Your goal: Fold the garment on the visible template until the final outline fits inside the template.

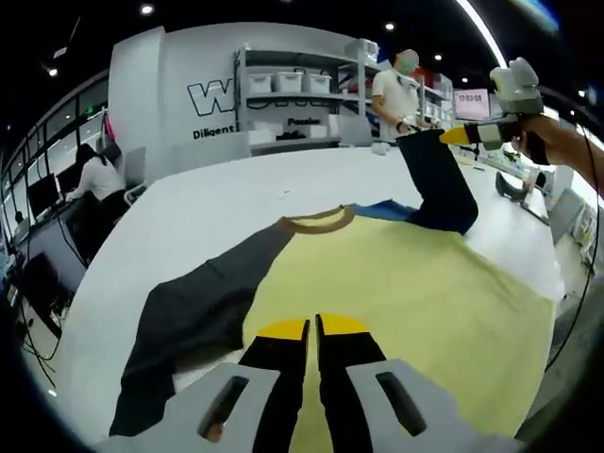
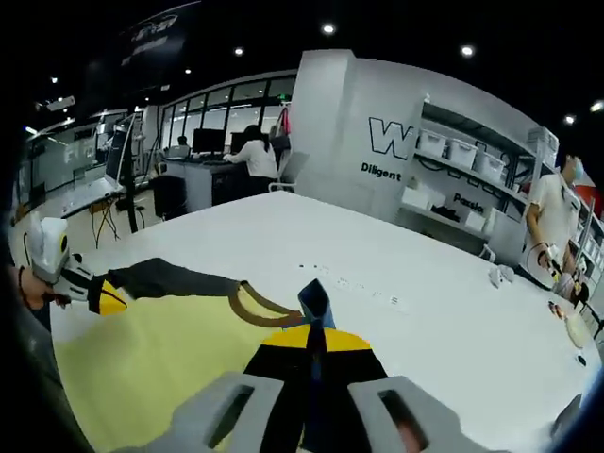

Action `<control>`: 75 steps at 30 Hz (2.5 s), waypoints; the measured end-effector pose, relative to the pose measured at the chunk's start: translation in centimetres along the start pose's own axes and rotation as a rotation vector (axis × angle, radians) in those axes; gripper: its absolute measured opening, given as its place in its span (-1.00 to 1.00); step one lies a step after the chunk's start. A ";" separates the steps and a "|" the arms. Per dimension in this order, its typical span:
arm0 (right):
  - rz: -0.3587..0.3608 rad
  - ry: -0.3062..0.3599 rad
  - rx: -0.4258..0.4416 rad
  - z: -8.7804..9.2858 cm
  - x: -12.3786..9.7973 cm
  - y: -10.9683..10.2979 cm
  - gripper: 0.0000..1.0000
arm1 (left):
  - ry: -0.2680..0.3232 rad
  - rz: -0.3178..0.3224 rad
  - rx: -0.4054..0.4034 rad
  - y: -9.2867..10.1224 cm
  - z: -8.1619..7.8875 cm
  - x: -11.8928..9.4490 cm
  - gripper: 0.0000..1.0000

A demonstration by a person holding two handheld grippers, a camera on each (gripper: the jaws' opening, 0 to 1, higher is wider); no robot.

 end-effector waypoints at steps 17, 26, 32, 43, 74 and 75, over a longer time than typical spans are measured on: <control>-0.107 0.120 0.036 -7.0 1.5 -4.0 -1.00 | 0.014 -0.010 -0.032 -0.9 -0.4 -0.4 -0.97; -0.104 0.215 0.043 -11.5 1.3 -5.0 -1.00 | 0.020 -0.013 -0.046 -1.1 -0.6 -0.6 -0.99; -0.141 0.208 -0.011 -12.2 2.4 -7.0 -1.00 | 0.024 -0.022 -0.058 -1.5 -0.7 -0.8 -0.99; -0.214 0.139 -0.073 -11.2 6.1 -11.4 -1.00 | 0.020 -0.059 -0.089 -2.7 -0.4 -1.3 -0.99; -0.424 -0.128 0.018 -4.5 12.5 -21.2 -1.00 | 0.006 -0.132 -0.141 -5.1 0.7 -3.6 -0.99; -0.424 -0.142 0.012 -4.2 12.7 -21.5 -1.00 | 0.009 -0.133 -0.146 -5.2 0.7 -3.7 -0.99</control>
Point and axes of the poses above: the point that each gripper's makers call its tool centre point, and the gripper's own axes: x roughly forward along the fingers, y roughly to its right, z roughly out of its underside, the point moved 8 cm from there along -x, roughly backward along the fingers, and after that the axes turned 14 degrees about -y, right-handed, at the moved point
